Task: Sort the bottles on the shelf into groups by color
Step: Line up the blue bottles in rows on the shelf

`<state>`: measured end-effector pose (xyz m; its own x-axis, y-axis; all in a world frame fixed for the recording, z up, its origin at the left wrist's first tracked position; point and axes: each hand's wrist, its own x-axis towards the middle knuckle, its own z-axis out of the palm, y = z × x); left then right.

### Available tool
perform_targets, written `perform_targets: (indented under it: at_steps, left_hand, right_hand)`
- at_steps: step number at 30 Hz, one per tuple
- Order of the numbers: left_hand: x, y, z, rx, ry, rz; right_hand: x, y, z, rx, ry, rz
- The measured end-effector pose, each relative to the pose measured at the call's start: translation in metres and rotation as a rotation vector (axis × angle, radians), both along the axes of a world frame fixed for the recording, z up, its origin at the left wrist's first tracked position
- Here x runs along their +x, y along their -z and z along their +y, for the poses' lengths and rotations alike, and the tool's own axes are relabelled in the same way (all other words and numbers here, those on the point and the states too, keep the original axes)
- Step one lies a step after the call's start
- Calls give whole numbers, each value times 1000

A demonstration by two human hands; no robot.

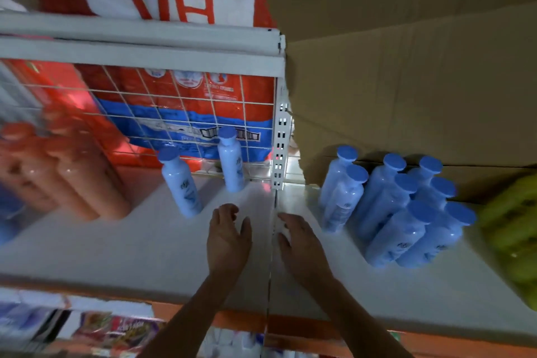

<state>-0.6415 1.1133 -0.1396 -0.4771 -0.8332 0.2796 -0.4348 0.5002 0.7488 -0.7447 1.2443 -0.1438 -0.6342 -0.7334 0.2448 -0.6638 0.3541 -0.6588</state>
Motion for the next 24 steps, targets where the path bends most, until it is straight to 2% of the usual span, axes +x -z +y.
perform_targets:
  at_steps: [8,12,15,20,24]
  left_hand:
    - [47,3,-60,-5,-221,56]
    - [48,-3,-85,94,-163,127]
    - [47,-7,-98,148,-126,150]
    - [45,-12,-111,224,-91,101]
    - [46,-11,-117,255,-41,79]
  right_hand:
    - [-4,-25,-92,74,-24,-11]
    - [-16,-42,-123,36,-41,-31]
    - [-21,-47,-142,10,-4,-114]
    - [-19,-40,-168,-17,58,-237]
    - [-19,-34,-176,-14,132,-207]
